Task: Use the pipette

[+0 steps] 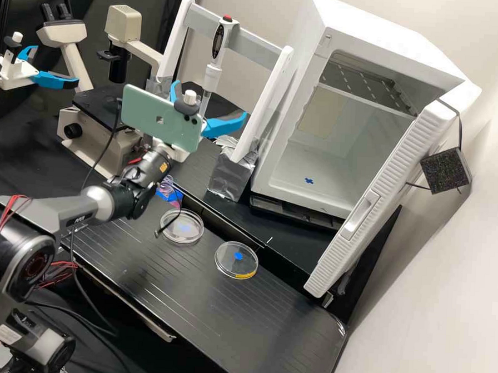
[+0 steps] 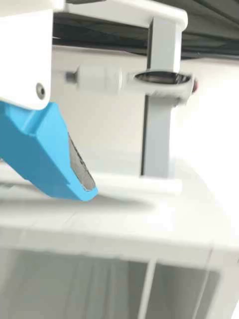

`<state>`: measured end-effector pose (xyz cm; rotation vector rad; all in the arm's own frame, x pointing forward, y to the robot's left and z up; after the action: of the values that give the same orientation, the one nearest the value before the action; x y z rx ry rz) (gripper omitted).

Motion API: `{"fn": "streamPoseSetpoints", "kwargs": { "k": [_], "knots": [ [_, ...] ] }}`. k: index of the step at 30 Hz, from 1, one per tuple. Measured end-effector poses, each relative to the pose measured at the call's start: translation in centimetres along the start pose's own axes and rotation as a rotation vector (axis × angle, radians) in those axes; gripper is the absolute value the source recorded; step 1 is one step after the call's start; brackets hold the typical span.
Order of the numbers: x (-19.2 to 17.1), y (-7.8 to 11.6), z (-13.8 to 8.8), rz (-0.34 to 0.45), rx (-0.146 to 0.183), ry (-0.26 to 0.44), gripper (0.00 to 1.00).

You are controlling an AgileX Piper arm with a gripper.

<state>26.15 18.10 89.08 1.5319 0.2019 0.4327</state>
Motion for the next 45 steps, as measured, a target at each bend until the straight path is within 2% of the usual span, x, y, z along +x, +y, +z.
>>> {"fn": "streamPoseSetpoints", "kwargs": {
  "k": [4,9,11,16,17,19,24,25,28,31,45],
  "knots": [
    [2.2,-0.4,-2.1,-0.038,-0.028,-0.005,1.0],
    [4.7,-1.0,-3.5,-0.068,-0.059,-0.041,1.0],
    [5.8,-1.4,-3.6,-0.084,-0.073,-0.066,1.0],
    [8.1,-2.2,-3.8,-0.102,-0.132,-0.12,1.0],
    [8.4,-2.3,-3.8,-0.106,-0.133,-0.133,1.0],
    [9.4,-2.8,-3.6,-0.122,-0.167,-0.153,1.0],
    [10.6,-3.2,-3.6,-0.147,-0.185,-0.165,1.0],
    [10.7,-3.1,-3.7,-0.148,-0.185,-0.163,0.0],
    [11.0,-2.9,-3.9,-0.149,-0.176,-0.159,0.0],
    [11.2,-2.6,-4.0,-0.138,-0.188,-0.157,0.0],
    [11.4,-2.3,-3.8,-0.136,-0.196,-0.162,0.0]
  ]
}}
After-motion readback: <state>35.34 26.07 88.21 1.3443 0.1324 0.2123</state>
